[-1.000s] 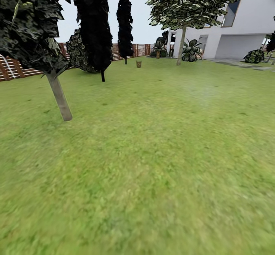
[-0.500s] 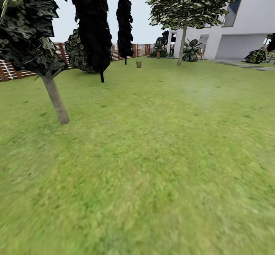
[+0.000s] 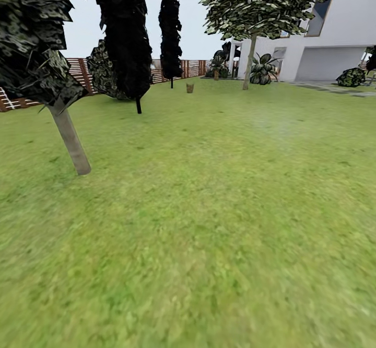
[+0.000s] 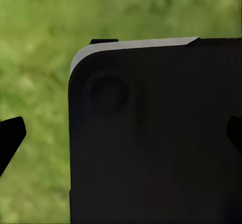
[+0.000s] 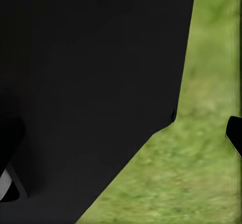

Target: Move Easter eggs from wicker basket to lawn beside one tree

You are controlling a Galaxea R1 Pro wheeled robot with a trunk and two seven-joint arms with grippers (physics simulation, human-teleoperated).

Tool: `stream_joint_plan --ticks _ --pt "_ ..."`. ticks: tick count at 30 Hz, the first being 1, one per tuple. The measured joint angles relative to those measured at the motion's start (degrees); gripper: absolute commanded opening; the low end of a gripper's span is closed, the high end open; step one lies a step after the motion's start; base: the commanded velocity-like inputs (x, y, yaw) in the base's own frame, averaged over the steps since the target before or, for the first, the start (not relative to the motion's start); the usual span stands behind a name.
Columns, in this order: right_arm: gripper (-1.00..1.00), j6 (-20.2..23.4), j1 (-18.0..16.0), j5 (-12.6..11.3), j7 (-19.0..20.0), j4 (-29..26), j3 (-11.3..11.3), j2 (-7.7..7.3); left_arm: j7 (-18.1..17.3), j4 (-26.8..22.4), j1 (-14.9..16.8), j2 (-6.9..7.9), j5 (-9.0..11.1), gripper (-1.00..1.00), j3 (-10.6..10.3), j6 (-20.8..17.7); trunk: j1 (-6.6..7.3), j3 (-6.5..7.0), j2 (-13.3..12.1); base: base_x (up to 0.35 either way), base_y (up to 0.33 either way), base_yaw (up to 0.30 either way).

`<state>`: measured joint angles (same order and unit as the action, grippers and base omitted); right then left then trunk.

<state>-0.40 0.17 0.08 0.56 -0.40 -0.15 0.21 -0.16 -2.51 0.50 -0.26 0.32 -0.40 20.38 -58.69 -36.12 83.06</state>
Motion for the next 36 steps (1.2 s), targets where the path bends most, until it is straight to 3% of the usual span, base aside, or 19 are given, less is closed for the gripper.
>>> stream_joint_plan --ticks 36 --pt "1.00 0.0 0.0 0.0 0.0 0.0 -0.2 0.09 0.1 0.0 0.0 0.00 0.0 1.00 0.1 1.2 0.00 0.00 0.0 0.339 0.000 0.000"
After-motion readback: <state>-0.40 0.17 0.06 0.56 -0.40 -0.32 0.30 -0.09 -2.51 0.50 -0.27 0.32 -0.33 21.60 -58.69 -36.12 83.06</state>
